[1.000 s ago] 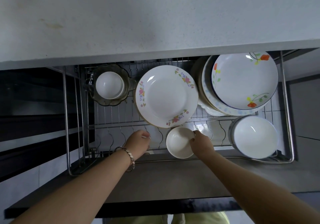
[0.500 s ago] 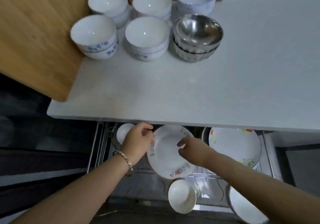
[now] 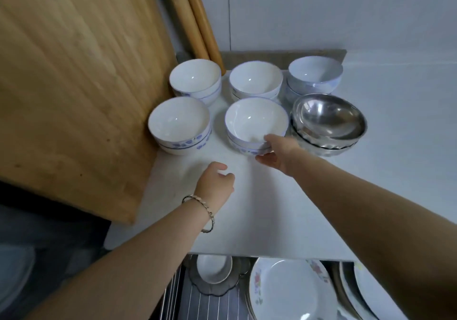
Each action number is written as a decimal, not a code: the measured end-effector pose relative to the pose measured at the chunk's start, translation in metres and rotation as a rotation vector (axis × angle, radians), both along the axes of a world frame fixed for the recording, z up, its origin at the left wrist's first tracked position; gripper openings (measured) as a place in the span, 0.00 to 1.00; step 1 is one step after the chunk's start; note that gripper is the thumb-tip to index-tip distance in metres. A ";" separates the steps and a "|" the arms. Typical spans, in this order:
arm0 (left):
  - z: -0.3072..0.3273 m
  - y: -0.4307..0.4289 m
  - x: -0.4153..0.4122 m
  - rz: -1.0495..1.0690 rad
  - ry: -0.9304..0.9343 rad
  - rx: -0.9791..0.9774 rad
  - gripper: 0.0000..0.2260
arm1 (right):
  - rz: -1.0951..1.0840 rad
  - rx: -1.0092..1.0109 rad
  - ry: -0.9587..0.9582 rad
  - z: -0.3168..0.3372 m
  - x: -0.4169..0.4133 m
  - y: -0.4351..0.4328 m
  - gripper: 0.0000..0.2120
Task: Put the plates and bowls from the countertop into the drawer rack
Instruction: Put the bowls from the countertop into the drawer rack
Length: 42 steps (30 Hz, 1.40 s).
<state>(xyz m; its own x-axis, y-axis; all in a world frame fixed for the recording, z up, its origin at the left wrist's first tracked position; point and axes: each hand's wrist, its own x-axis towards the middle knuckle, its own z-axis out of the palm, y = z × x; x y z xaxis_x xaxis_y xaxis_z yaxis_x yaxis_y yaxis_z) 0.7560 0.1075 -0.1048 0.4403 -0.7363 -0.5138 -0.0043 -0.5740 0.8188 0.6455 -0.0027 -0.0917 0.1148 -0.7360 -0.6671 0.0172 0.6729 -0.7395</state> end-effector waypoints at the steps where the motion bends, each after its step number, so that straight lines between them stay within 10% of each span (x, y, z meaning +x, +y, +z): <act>1: 0.000 -0.001 0.003 0.003 0.008 0.002 0.10 | -0.027 -0.014 0.006 -0.005 0.002 -0.003 0.19; 8: 0.025 0.006 0.007 -0.003 0.234 0.023 0.26 | -0.045 -0.038 0.048 -0.003 -0.030 0.046 0.20; 14: 0.045 0.052 -0.035 -0.307 0.133 0.141 0.12 | 0.290 -0.066 0.182 0.030 -0.117 0.126 0.20; 24: -0.006 0.163 -0.200 -0.483 0.046 0.033 0.22 | 0.666 0.070 0.381 0.023 -0.300 0.201 0.18; 30: -0.067 0.198 -0.276 -0.617 0.119 0.193 0.24 | 1.044 -0.097 0.707 -0.053 -0.354 0.216 0.24; 33: -0.094 0.210 -0.282 -0.570 0.176 0.340 0.07 | 1.111 -0.118 0.740 -0.089 -0.359 0.225 0.25; 39: -0.181 0.242 -0.242 -0.397 -0.259 0.658 0.07 | 1.324 -0.305 0.825 -0.143 -0.350 0.228 0.23; 42: -0.211 0.246 -0.235 -0.454 -0.106 0.748 0.12 | 1.427 -0.385 0.848 -0.158 -0.343 0.227 0.24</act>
<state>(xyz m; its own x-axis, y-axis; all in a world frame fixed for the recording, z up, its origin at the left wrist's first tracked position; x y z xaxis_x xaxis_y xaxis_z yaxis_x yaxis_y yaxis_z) 0.5206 0.3534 -0.3154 0.2599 -0.3385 -0.9044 -0.4167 -0.8842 0.2112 0.3030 0.2239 -0.2501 0.5102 -0.4923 -0.7052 -0.8517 -0.4035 -0.3345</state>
